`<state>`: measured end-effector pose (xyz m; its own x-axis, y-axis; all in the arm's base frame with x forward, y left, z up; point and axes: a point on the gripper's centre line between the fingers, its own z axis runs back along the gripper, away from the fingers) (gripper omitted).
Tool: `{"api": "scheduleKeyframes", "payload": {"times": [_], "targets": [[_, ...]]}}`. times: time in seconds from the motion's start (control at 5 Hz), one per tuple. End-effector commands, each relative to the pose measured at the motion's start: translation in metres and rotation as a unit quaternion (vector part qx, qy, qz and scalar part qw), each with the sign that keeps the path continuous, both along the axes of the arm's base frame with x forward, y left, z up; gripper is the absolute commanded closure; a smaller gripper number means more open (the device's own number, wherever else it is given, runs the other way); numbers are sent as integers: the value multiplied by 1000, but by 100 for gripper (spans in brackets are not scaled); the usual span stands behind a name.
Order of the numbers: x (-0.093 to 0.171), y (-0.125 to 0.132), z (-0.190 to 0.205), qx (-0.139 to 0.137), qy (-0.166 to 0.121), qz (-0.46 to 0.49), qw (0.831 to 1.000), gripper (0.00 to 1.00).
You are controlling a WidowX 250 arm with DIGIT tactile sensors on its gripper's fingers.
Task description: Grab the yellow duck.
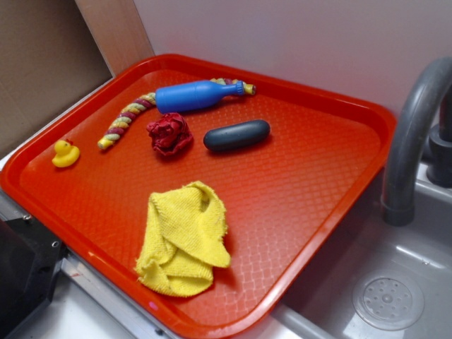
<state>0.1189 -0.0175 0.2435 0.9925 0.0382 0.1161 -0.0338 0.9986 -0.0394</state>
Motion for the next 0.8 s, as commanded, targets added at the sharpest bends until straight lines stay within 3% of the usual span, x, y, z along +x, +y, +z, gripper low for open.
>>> {"api": "scheduleKeyframes", "payload": {"times": [0.0,0.2,0.6], "targets": [[0,0,0,0,0,0,1000,0],[20,31,-27,-18,19,96,995,0],[46,75,-73,-16,39,188,981,0]]}}
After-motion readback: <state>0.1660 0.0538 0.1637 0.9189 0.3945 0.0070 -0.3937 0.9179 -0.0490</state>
